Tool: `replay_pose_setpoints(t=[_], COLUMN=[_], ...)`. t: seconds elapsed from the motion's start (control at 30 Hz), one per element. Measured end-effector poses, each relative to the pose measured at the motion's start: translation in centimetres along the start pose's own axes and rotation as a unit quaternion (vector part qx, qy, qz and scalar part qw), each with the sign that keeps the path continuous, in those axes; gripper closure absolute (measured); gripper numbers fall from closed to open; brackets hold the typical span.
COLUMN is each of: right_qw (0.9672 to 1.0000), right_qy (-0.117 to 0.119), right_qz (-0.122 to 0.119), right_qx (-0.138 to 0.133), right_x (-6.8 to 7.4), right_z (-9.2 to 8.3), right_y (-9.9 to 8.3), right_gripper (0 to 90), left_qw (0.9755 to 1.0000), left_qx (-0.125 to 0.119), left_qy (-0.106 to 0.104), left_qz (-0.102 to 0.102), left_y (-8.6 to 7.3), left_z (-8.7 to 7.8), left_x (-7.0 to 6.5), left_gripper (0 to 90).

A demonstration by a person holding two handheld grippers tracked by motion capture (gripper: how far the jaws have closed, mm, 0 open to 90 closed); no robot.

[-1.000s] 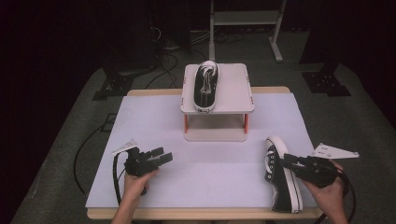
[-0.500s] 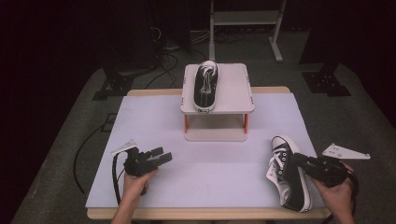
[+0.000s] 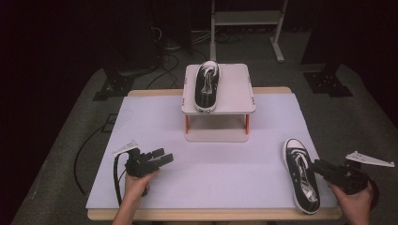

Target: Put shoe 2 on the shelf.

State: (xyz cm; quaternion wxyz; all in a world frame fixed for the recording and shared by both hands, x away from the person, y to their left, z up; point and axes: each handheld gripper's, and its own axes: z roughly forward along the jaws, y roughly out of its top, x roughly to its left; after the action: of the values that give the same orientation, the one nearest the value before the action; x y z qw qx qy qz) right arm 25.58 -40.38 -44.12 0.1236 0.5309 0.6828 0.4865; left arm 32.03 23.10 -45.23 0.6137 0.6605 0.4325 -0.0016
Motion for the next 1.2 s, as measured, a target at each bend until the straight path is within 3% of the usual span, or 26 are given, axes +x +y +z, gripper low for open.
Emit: replay_pose_setpoints(t=[0.3,0.5,0.63,0.77,0.83,0.93,1.07,1.2], right_qw=[0.9996,0.9993,0.9955,0.9948,0.9962,0.997,0.9961,0.9952], right_qy=[0.026,-0.012,-0.083,-0.094,-0.076,-0.063,-0.065,-0.053], right_qz=[-0.013,-0.034,-0.039,-0.01,0.012,0.017,0.014,0.054], right_qx=[-0.008,0.006,0.026,0.036,0.042,0.043,0.059,0.062], right_x=[3.6,5.6,5.8,4.8,4.3,4.3,4.3,3.8], right_z=[0.4,1.3,1.5,0.9,0.8,1.0,1.2,1.2], right_y=[0.8,0.8,0.5,0.1,-0.2,-0.1,0.1,-0.1], right_gripper=[38.2,30.3,36.2,51.0,55.6,64.5,72.4,75.5], left_qw=[1.0,1.0,1.0,1.0,1.0,1.0,1.0,1.0], left_qx=[0.001,-0.001,0.0,0.0,0.001,0.0,0.001,0.001], left_qy=[-0.001,-0.001,-0.001,0.0,-0.001,-0.002,-0.002,-0.001], left_qz=[0.002,0.0,0.002,-0.002,-0.003,-0.006,-0.007,-0.009], left_y=[0.0,0.0,-0.1,-0.1,-0.1,-0.2,-0.2,-0.3], left_z=[0.0,-0.2,-0.2,-0.2,-0.1,0.0,0.1,0.0], left_x=[-0.1,0.1,0.0,0.1,0.2,0.1,0.1,0.3], left_gripper=[24.0,24.0,24.0,24.0,24.0,23.9,24.0,24.0])
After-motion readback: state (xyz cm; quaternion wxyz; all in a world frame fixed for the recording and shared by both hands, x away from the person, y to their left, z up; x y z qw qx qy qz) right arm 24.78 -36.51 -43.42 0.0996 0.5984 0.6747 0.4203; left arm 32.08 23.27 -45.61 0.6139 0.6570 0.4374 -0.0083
